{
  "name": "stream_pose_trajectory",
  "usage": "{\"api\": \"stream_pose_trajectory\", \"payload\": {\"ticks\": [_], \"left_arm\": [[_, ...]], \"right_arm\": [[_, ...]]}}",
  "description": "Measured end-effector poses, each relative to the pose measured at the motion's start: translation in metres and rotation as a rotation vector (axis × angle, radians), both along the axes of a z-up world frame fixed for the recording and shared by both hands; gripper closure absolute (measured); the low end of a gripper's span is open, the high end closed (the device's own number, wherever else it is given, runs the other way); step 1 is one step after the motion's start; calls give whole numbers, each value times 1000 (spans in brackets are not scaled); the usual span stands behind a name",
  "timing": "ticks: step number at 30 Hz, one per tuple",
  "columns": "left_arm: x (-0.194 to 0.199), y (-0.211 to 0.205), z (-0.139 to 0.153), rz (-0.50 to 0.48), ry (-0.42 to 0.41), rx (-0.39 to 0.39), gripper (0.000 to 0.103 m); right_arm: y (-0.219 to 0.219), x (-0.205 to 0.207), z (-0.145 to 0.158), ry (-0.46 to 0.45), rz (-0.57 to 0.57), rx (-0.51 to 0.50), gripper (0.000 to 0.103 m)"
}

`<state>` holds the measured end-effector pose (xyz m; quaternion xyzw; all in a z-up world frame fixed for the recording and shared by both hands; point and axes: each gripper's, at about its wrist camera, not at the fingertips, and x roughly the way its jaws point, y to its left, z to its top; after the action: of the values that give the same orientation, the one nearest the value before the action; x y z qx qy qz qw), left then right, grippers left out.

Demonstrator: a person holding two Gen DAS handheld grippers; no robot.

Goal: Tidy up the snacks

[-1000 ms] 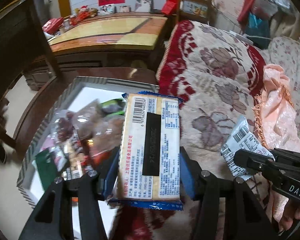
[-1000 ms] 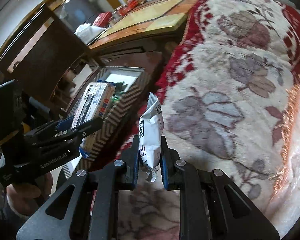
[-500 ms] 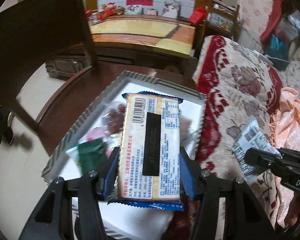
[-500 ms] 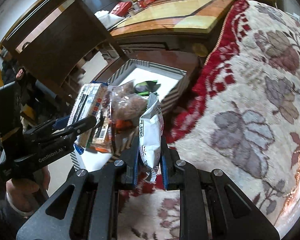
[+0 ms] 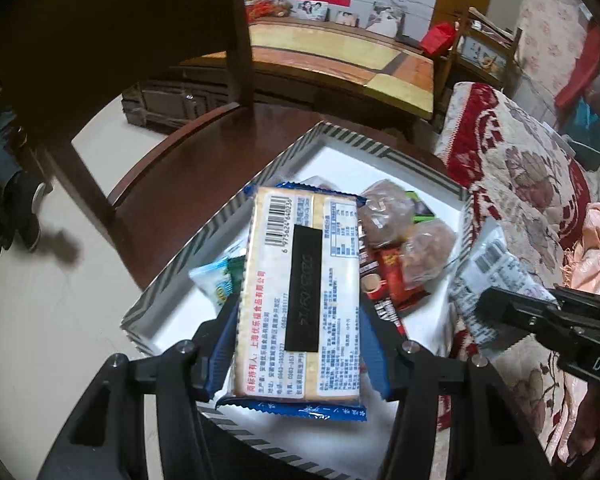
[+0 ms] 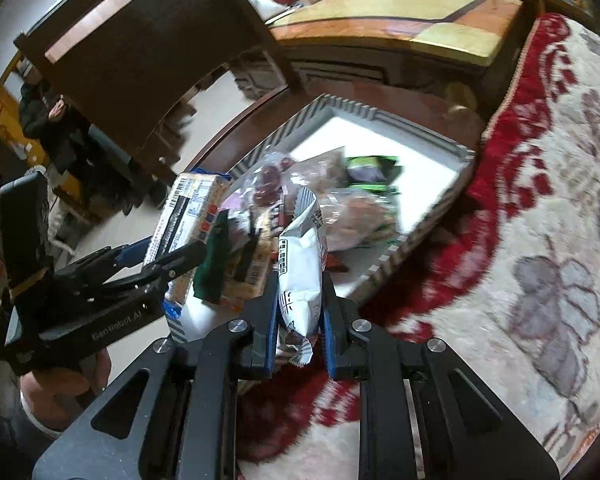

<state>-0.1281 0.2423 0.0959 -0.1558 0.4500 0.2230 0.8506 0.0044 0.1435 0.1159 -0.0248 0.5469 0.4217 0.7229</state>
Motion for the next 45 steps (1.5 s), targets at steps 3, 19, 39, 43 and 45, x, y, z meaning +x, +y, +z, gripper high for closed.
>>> {"api": "stream_pose_trajectory", "payload": {"ticks": [3,19,39,43,45], "left_arm": [[-2,6,-5,15,10,-15,45],[0,27,-23,50,28,-50,45],[3,30,-24,96,30,-48,25],[3,27,-19,104,36,-39,23],[2,23,-15,104,31,-17,23]], "right_arm": [[17,-2,-5,13,29,-3,86],[55,-1,-33,96,78,-6,86],[40,0,-26,82,19,28,63],[31,-4,-15,44,-7,29,63],[26,-5,-10,22,-20,21,58]]}}
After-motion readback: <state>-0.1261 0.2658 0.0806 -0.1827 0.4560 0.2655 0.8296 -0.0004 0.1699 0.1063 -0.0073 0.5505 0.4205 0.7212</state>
